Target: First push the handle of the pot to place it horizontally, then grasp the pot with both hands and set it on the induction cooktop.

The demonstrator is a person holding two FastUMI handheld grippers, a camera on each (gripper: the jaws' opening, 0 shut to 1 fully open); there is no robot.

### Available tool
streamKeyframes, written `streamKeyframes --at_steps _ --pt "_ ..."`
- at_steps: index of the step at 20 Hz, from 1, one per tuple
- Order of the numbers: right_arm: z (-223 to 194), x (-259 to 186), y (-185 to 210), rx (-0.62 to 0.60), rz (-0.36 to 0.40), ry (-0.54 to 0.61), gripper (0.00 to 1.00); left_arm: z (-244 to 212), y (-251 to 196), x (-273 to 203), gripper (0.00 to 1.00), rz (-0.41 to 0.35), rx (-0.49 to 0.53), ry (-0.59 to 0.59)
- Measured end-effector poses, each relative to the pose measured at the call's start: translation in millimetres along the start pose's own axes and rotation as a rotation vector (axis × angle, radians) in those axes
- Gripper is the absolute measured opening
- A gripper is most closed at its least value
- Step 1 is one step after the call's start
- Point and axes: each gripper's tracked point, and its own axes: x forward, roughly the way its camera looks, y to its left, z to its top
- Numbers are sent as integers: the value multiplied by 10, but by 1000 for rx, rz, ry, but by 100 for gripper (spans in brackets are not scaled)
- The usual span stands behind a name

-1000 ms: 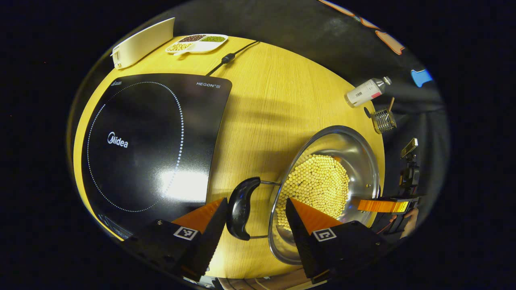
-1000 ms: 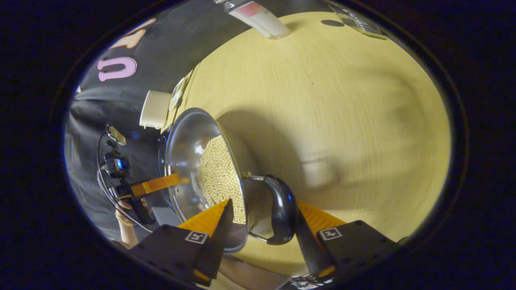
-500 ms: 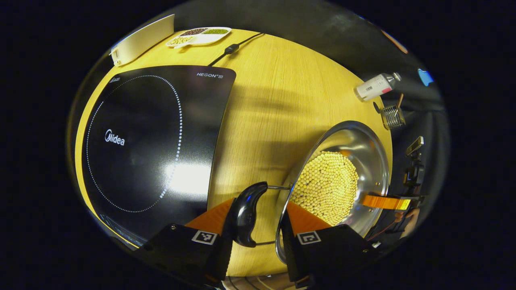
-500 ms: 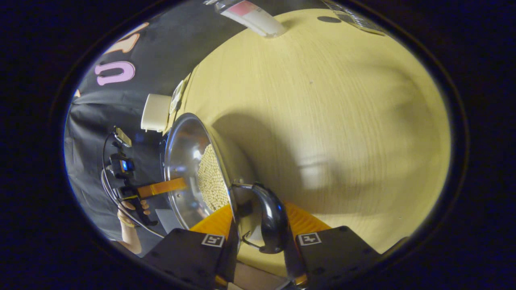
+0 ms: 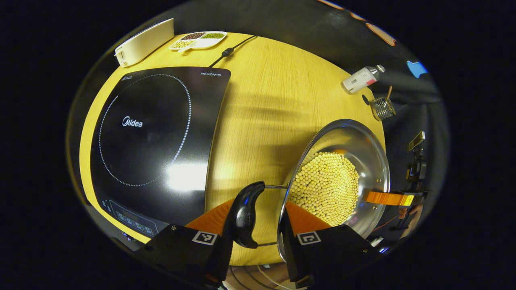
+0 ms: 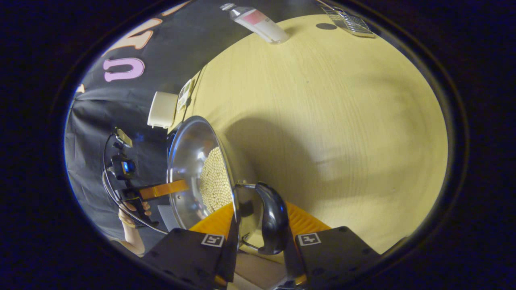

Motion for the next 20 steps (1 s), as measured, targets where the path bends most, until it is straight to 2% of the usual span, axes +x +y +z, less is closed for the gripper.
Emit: streamKeyframes --at_steps 3,4,7,8,9,10,12,13,14,15,20 --pt "-173 -50 87 10 1 5 52 -87 74 -153 60 4 11 3" --pt "-221 -67 125 14 2 6 46 -98 111 -210 58 7 15 4" --pt "-333 -50 350 4 8 -2 46 -101 266 -384 60 12 25 -7" --pt "-343 -41 440 -3 12 -7 51 -85 333 -456 58 13 26 -17" --pt "-363 -35 518 -7 15 -11 46 -69 404 -524 58 16 28 -27" --pt "-377 -7 610 -11 18 -13 46 -45 484 -594 57 18 31 -37" --pt "-408 70 830 -19 20 -18 46 -1 687 -706 57 23 36 -52" --pt "-439 119 916 -20 20 -22 51 25 803 -767 57 24 36 -58" --pt "-455 180 1047 -20 19 -27 46 48 922 -829 57 24 36 -62" --pt "-475 230 1196 -20 20 -32 51 87 1051 -882 57 23 37 -68" --pt "-497 640 1829 -5 7 -56 51 358 1752 -1050 57 27 59 -104"
